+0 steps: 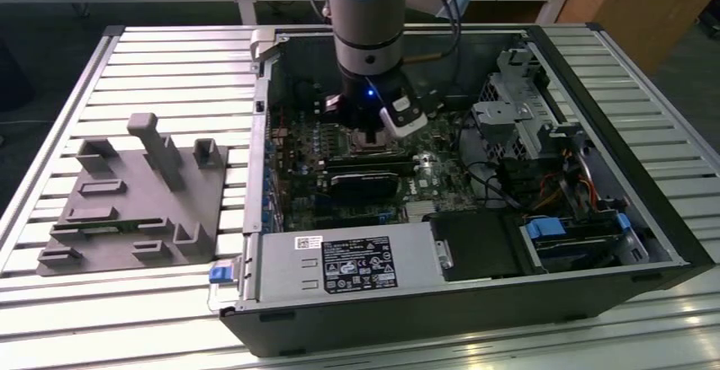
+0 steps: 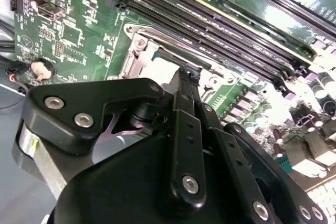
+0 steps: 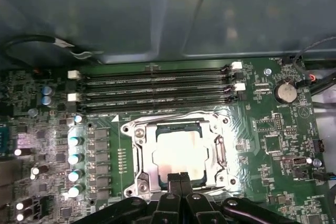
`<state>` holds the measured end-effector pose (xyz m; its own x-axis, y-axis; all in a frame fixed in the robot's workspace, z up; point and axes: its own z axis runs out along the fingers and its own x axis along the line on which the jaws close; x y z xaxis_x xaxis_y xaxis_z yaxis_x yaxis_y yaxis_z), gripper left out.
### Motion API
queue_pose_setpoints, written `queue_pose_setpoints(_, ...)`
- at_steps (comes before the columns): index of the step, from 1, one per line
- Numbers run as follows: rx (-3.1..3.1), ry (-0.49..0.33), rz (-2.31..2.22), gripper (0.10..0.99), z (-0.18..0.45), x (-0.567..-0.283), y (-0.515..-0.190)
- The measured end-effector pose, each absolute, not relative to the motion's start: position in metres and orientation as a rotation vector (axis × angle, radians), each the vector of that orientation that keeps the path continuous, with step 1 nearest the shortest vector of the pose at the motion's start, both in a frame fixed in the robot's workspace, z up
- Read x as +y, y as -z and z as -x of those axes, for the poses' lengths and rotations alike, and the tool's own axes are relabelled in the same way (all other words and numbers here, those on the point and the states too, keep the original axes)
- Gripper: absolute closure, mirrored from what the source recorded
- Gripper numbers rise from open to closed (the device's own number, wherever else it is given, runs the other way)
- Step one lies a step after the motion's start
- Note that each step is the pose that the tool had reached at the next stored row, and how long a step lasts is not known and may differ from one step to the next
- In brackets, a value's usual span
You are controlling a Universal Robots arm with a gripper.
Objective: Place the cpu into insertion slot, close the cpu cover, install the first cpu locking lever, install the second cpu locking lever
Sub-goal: 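Install the second cpu locking lever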
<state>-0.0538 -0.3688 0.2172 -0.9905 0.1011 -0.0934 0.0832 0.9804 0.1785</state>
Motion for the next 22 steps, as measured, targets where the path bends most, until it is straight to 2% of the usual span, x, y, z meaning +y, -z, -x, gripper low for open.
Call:
queue_pose_setpoints(9,3.029,-0.163,-0.136,0.980,0.048,-0.350,-0.217)
queue_pose_setpoints(22,3.030,-0.143,-0.134,0.980,0.046,-0.340,-0.222)
